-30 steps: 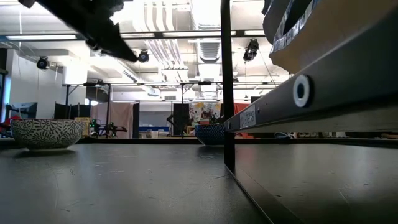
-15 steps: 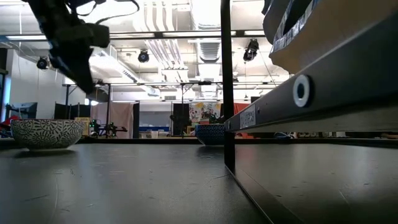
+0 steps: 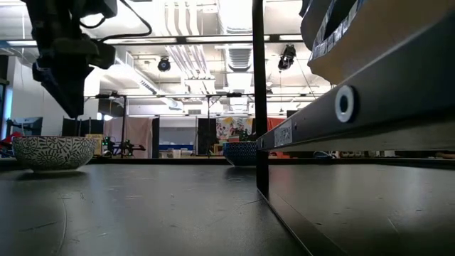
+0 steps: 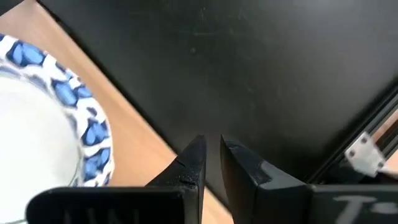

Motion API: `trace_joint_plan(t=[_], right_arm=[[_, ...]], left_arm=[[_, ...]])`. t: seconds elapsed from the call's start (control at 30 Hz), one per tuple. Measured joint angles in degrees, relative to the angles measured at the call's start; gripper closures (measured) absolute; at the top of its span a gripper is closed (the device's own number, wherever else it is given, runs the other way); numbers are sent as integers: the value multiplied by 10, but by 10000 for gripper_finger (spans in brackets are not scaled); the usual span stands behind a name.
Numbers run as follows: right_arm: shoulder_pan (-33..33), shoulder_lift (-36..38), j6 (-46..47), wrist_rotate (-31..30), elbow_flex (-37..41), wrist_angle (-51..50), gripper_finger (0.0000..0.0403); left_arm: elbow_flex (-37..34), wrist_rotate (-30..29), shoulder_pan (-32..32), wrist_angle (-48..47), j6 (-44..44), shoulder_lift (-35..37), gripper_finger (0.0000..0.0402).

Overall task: Place and stack bowls onto a shelf
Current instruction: Stack the red bowl on top of the blue bowl on the shelf

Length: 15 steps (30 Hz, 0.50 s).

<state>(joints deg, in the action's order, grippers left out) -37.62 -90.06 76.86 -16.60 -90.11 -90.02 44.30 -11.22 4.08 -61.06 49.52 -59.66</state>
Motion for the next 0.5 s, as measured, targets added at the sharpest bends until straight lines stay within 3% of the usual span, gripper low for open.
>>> trace_joint_plan(t=[0.2,0.5], right_arm=[[37,16,-60,0,0,0,364],[77,40,-69,0,3,0,364]], left_arm=[[-6,14,10,0,38,-5,232],[-27,14,43,5,68,-59,232]])
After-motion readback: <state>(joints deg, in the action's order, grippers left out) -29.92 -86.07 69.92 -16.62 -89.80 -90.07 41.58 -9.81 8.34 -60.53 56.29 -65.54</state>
